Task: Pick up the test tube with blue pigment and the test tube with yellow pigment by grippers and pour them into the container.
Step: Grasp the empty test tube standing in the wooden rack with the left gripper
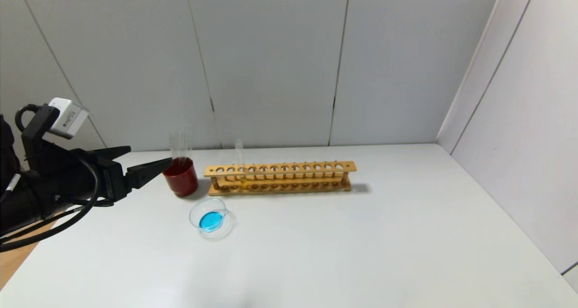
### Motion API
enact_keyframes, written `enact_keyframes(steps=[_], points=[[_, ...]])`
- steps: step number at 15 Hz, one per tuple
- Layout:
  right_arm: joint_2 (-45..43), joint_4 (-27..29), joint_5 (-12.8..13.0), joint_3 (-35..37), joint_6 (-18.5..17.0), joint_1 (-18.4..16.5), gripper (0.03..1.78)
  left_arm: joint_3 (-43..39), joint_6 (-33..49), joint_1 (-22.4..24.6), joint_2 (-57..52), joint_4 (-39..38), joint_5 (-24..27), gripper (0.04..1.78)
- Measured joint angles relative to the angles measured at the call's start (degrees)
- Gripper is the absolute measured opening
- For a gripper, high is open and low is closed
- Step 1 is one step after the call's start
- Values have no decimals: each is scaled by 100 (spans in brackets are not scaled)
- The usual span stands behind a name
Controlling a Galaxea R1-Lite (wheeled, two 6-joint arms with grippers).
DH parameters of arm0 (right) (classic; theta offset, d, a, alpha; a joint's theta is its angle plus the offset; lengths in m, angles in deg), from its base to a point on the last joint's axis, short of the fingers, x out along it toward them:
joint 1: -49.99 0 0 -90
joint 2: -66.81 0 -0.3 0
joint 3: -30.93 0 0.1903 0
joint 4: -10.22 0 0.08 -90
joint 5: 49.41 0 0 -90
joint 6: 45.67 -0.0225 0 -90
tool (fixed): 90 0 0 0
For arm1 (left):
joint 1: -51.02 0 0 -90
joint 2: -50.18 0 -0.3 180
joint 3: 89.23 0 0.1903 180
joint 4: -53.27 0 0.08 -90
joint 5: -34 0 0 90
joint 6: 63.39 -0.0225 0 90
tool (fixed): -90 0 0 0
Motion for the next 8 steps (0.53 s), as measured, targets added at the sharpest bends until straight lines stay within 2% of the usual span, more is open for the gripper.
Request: enact_keyframes(steps=[4,8], points=[[0,0,0,0,0,0,175,149,-69,-155,330,-55,96,175],[0,-2,0,0,0,0,175,585,-127,-395,1242,-272,124,175]])
